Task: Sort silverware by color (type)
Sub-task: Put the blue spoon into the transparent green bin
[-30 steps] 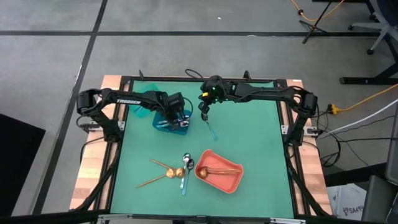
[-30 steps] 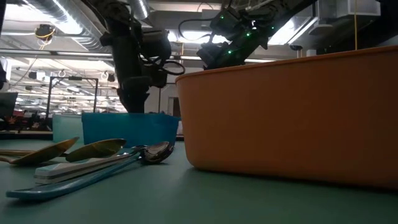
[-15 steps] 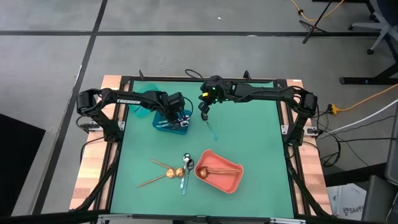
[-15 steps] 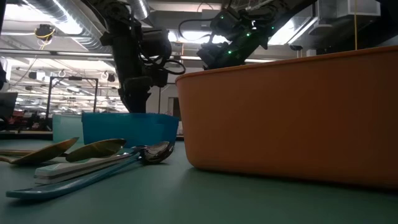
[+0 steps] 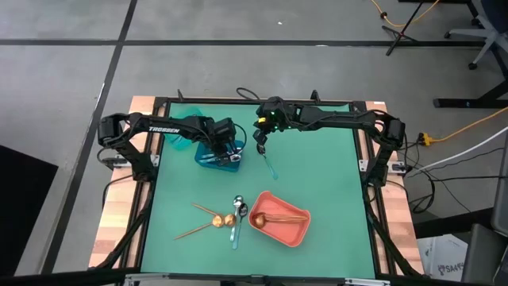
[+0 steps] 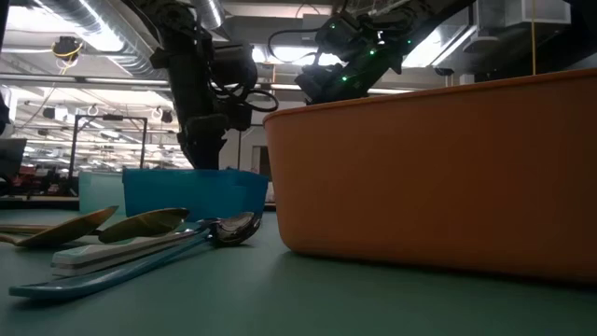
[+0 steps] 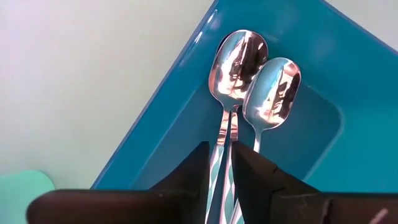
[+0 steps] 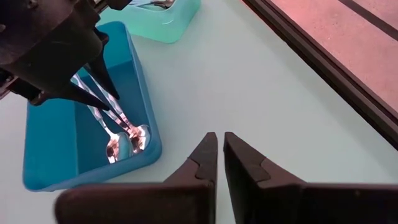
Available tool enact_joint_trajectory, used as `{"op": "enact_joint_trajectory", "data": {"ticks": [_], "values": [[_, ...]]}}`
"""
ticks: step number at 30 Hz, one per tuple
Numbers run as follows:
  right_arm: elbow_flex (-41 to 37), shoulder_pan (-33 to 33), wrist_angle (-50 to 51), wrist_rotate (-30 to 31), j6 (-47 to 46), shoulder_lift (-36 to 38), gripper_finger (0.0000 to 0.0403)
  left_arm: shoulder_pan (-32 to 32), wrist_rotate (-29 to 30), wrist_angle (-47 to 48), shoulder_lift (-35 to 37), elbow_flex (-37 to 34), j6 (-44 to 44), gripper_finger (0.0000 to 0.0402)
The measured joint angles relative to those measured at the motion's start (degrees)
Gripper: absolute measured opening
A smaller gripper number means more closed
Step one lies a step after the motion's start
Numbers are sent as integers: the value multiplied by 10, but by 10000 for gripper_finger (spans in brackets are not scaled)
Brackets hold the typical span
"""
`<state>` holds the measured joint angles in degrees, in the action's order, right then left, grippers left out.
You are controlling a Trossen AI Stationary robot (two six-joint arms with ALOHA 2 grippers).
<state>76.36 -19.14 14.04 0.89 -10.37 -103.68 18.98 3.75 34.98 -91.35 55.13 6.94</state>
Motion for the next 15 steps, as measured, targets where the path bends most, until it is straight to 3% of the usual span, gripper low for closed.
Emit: {"op": "enact_joint_trajectory", "data": {"ticks": [10, 15], "values": [[0, 0, 2, 35, -25, -2, 154, 0, 0, 1, 1, 0, 0, 48], [0, 0, 5, 1, 68, -2, 182, 0, 0, 6, 27, 0, 1, 40]]}}
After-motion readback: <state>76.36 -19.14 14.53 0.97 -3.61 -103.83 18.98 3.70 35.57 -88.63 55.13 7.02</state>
